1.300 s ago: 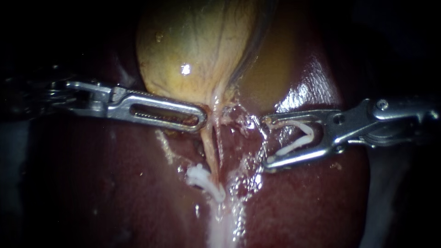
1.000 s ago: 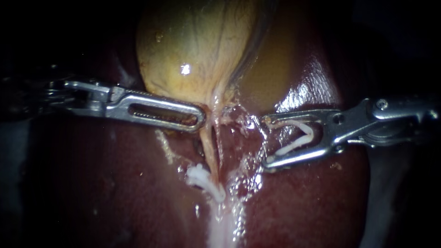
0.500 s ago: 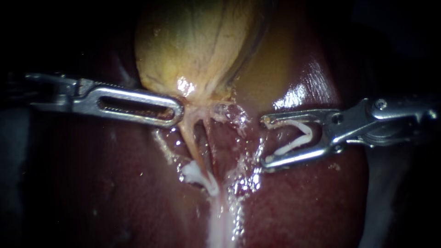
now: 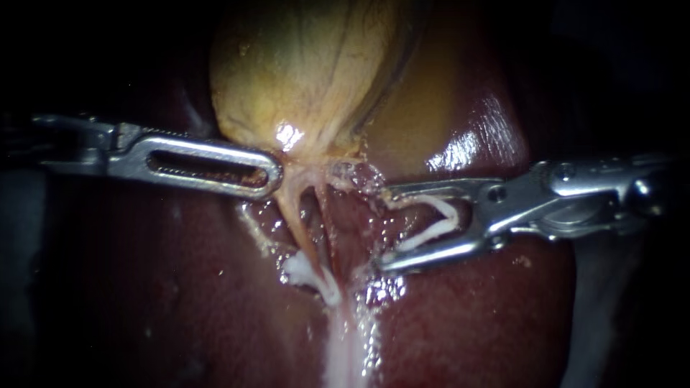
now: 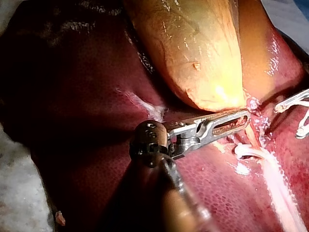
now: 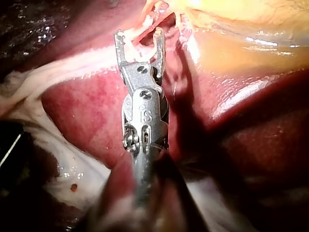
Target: Clipping third clip left tube
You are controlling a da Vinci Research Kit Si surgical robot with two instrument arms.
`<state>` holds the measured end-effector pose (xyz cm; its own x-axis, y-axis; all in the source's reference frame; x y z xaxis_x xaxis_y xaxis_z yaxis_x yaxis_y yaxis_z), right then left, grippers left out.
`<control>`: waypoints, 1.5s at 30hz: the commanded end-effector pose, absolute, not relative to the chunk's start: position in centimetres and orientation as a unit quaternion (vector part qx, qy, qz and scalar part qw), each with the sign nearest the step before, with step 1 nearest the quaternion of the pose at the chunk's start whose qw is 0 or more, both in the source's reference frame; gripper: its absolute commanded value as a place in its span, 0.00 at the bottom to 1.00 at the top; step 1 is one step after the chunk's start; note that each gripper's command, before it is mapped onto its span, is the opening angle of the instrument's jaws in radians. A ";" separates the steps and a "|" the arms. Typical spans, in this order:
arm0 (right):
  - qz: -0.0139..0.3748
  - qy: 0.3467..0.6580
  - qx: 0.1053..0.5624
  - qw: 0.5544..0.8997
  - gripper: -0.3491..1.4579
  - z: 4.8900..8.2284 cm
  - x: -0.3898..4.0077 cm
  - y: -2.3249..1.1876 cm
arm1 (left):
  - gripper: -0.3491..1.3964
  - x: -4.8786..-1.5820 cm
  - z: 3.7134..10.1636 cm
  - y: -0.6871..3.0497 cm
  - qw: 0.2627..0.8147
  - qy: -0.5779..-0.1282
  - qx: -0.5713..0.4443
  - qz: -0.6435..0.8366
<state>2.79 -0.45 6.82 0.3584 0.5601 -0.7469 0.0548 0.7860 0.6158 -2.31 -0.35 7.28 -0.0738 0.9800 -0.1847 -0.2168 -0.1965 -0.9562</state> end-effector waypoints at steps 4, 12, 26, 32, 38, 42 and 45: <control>0.166 0.541 0.290 0.772 0.47 6.92 2.95 -0.53 | 0.00 -2.32 7.29 -0.35 0.489 -0.403 -0.473 0.612; 0.169 0.539 0.293 0.771 0.47 7.12 3.25 -0.65 | 0.00 -2.33 7.28 -0.35 0.490 -0.403 -0.473 0.612; 0.198 0.540 0.319 0.754 0.47 7.41 3.67 -0.73 | 0.00 -2.40 7.26 -0.37 0.490 -0.399 -0.475 0.613; 0.226 0.563 0.339 0.719 0.47 7.43 3.83 -0.66 | 0.00 -2.40 7.26 -0.37 0.490 -0.399 -0.475 0.613; 0.244 0.574 0.354 0.697 0.46 7.43 3.89 -0.61 | 0.00 -2.41 7.26 -0.37 0.490 -0.399 -0.475 0.613; 0.250 0.579 0.357 0.689 0.46 7.43 3.88 -0.55 | 0.00 -2.42 7.27 -0.37 0.490 -0.399 -0.475 0.613; 0.252 0.583 0.358 0.684 0.45 7.41 3.86 -0.50 | 0.00 -2.42 7.27 -0.37 0.490 -0.399 -0.475 0.613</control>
